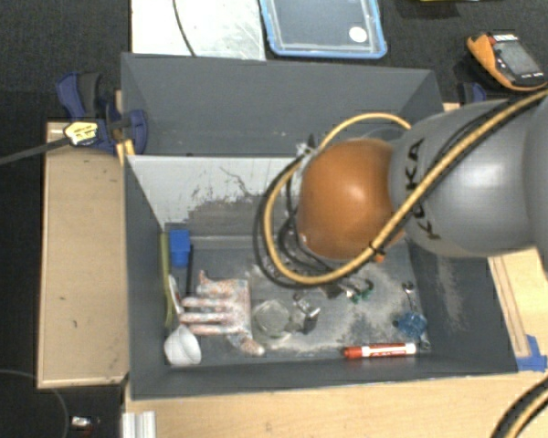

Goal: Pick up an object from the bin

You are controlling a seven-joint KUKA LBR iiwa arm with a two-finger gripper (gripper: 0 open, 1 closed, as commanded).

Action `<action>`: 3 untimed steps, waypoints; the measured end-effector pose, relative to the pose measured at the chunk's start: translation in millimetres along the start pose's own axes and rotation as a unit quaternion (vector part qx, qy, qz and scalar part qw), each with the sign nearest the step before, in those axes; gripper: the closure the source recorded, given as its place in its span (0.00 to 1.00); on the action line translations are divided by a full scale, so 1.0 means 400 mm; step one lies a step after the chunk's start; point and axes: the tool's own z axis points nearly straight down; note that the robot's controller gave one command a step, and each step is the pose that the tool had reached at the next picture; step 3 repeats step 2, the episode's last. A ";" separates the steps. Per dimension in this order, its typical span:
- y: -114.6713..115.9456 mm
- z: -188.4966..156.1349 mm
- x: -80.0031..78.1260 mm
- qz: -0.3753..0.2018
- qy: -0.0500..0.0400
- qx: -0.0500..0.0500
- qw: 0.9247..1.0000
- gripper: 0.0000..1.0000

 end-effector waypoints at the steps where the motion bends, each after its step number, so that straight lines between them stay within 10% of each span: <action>1: 0.105 0.121 -0.081 0.126 -0.003 0.000 0.992 0.00; 2: 0.275 0.152 -0.145 -0.037 -0.001 0.004 0.999 1.00; 3: 0.275 0.152 -0.145 -0.037 -0.001 0.004 0.999 1.00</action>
Offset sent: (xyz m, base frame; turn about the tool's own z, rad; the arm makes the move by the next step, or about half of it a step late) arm -0.0147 0.1272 -0.0634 -0.0805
